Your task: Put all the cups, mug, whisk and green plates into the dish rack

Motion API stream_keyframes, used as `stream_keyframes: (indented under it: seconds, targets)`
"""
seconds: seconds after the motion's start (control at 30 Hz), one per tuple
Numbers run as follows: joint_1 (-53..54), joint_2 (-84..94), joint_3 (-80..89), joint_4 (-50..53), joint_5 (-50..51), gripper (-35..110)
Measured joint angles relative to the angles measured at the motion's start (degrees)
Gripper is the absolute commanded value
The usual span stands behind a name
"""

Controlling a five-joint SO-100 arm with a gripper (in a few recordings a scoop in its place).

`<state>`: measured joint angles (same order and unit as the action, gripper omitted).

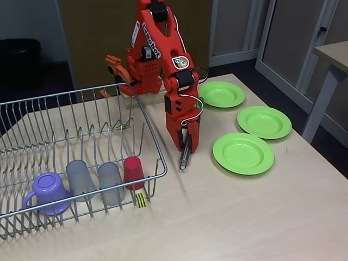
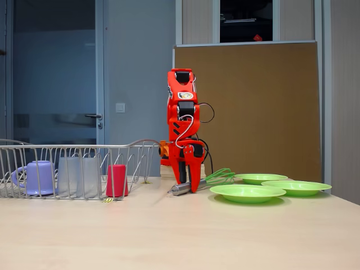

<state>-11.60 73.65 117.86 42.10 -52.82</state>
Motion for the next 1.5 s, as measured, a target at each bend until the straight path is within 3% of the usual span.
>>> stream_keyframes:
  seconds: [0.33, 0.6, 0.9, 1.17, 1.5]
  targets:
    - [-2.2, 13.7, 1.1, 12.4, 4.0, 0]
    - [-5.9, 24.5, -0.1, 16.7, 0.5, 0]
    - [-3.8, 28.5, -19.9, 29.3, -2.4, 0]
    - [9.7, 26.0, -54.1, 41.2, -2.9, 0]
    - [35.9, 17.7, -67.6, 39.6, -2.9, 0]
